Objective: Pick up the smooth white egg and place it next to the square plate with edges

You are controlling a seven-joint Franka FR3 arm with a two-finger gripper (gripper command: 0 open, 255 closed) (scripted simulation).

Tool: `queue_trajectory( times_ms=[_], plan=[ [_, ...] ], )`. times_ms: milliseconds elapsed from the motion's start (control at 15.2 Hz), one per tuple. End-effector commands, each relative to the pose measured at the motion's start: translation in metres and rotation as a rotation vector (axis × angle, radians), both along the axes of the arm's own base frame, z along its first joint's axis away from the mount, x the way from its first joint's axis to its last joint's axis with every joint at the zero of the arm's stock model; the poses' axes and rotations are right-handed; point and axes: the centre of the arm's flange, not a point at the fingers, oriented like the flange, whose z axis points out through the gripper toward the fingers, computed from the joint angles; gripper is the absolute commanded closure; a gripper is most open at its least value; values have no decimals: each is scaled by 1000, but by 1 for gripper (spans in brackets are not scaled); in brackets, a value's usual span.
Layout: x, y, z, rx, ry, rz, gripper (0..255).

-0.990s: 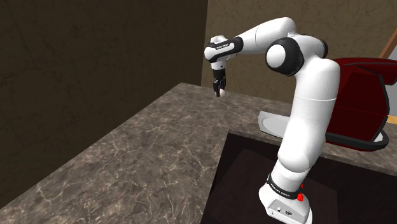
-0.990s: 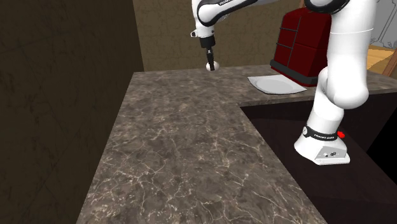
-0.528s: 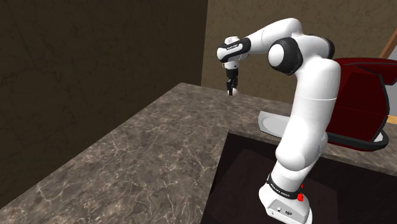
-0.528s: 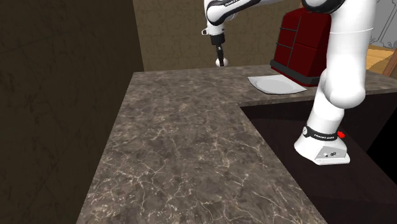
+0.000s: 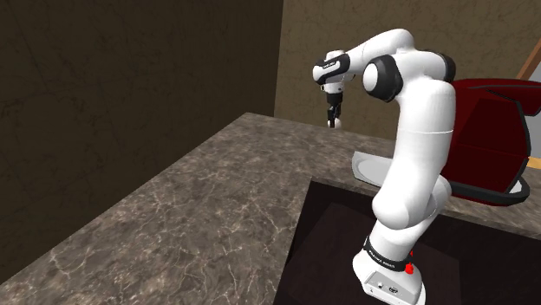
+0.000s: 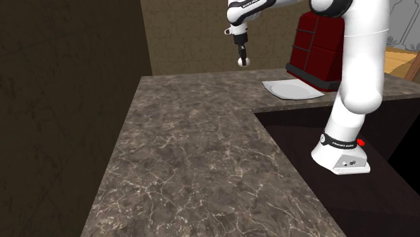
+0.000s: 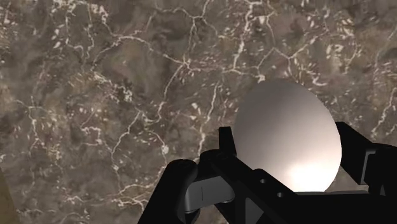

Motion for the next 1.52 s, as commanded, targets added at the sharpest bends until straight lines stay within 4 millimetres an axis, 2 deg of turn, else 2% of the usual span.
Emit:
queue_trajectory(
  times_ms=[0,462,1452],
  plan=[
    [-14,-23,1,0,0,2,255],
    [-59,-98,2,0,0,2,255],
    [-59,-98,-78,0,0,2,255]
  ],
)
